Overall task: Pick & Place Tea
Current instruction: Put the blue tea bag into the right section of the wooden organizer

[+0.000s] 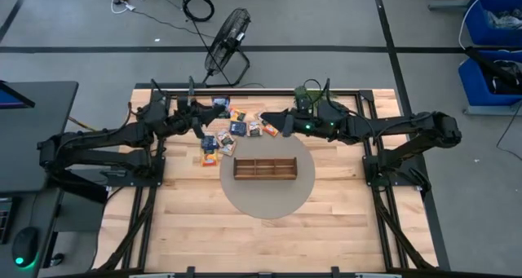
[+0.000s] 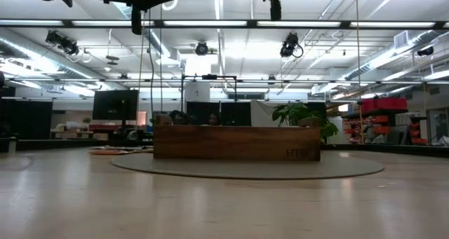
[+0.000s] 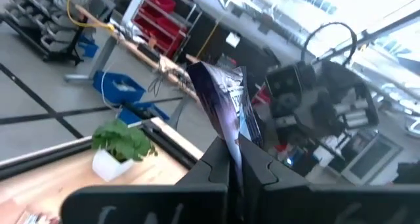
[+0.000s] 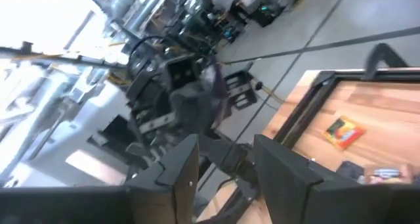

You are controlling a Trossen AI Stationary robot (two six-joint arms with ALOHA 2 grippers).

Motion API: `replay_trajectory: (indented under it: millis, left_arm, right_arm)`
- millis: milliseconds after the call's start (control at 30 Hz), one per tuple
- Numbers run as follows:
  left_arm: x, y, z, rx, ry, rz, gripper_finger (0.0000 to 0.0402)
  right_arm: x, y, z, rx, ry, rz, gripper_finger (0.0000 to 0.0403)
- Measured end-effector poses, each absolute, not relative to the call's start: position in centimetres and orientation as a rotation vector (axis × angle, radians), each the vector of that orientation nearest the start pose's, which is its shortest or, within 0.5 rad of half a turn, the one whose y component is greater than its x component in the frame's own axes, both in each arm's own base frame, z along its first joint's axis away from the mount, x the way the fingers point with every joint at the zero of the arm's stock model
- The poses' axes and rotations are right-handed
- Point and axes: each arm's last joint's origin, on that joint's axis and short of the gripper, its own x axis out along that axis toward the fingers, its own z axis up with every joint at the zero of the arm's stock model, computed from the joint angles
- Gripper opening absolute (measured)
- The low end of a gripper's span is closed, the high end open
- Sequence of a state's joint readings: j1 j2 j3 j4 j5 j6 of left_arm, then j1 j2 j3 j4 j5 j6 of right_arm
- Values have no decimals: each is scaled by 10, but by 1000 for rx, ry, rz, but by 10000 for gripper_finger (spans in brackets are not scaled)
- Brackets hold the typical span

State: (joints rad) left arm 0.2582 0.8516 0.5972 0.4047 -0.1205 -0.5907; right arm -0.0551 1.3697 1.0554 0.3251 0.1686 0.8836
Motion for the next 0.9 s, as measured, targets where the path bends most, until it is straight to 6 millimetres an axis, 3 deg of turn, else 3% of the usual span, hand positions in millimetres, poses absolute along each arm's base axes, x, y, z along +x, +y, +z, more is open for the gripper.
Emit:
replay_trajectory:
  millis: [200, 633, 900]
  left_arm:
    - [190, 55, 315, -600, -315, 342, 9]
    - [202, 41, 311, -623, -323, 349, 7]
    - [203, 34, 314, -597, -355, 335, 11]
  right_arm:
    - [313, -6, 349, 836, -55, -49, 155]
    - [332, -1, 357, 732, 37, -47, 160]
    - [355, -5, 357, 750, 89, -147, 242]
